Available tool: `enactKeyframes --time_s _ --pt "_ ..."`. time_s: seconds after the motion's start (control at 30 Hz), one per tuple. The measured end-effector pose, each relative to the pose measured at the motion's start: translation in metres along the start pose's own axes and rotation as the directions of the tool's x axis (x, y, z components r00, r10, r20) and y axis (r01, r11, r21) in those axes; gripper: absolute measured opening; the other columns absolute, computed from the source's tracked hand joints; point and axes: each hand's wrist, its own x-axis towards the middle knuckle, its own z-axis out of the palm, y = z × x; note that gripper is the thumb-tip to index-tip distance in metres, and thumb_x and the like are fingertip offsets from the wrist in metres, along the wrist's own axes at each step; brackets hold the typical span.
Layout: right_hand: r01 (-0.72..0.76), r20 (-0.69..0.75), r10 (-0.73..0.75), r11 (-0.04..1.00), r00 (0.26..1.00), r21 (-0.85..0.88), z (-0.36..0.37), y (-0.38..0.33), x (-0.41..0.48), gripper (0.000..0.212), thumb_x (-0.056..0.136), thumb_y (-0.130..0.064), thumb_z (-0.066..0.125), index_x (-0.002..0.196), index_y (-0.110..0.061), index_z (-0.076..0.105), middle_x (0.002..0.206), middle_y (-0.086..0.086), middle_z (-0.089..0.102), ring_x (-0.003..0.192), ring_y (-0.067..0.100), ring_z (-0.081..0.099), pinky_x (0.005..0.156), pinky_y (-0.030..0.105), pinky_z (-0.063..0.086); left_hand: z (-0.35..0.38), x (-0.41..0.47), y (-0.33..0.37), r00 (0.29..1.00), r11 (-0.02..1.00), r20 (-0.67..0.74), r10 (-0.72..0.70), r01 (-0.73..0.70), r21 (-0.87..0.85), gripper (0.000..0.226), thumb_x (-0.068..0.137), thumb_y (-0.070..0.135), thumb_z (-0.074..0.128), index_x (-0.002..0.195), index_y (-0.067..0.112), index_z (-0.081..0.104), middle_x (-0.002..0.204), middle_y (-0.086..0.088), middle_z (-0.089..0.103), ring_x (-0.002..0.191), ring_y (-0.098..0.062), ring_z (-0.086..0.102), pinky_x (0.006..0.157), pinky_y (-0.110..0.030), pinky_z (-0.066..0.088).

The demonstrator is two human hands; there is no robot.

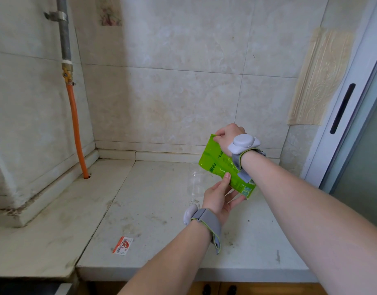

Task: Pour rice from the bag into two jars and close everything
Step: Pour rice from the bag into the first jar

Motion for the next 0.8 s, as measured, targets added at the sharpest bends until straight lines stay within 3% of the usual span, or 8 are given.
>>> enactKeyframes --time_s 0.17,0.37,0.6,0.8 --pt "0.001 0.033 0.0 1.0 0.999 -0.02 0.003 -0.004 0.001 0.025 0.091 -0.026 0.056 0.111 -0.025 0.072 0.118 0.009 0.068 0.116 0.033 0.056 0.093 0.03 0.046 0.002 0.001 0.0 1.0 1.0 0.003 -0.013 0.013 -0.022 0.027 0.091 0.029 0.062 0.105 0.006 0.065 0.089 -0.006 0.073 0.086 -0.022 0.069 0.074 -0.037 0.06" --pt "0.02 0.041 -0.02 1.0 0.999 -0.013 0.001 -0.007 0.001 0.026 0.091 -0.025 0.058 0.113 -0.023 0.071 0.119 0.008 0.068 0.117 0.032 0.056 0.096 0.03 0.045 0.005 0.002 0.002 1.0 0.999 0.005 -0.009 0.009 -0.05 0.035 0.091 0.029 0.063 0.114 0.004 0.062 0.1 -0.011 0.07 0.094 -0.027 0.066 0.079 -0.041 0.059" --pt "0.065 0.058 -0.065 0.998 0.996 -0.001 0.005 -0.011 -0.002 0.028 0.092 -0.022 0.058 0.117 -0.02 0.069 0.122 0.008 0.068 0.118 0.031 0.057 0.094 0.027 0.045 0.007 0.004 0.004 1.0 0.997 0.009 -0.008 0.009 -0.08 0.025 0.091 0.029 0.061 0.1 0.006 0.065 0.09 -0.009 0.074 0.09 -0.027 0.069 0.087 -0.045 0.056" --pt "0.079 0.048 -0.081 0.996 0.996 0.028 0.006 -0.015 -0.003 0.027 0.092 -0.019 0.059 0.116 -0.017 0.07 0.121 0.009 0.068 0.119 0.029 0.056 0.094 0.023 0.043 0.01 -0.001 0.007 1.0 0.994 0.012 -0.011 0.012 -0.108 0.024 0.093 0.028 0.059 0.094 0.005 0.064 0.075 -0.006 0.074 0.07 -0.02 0.073 0.068 -0.037 0.061"
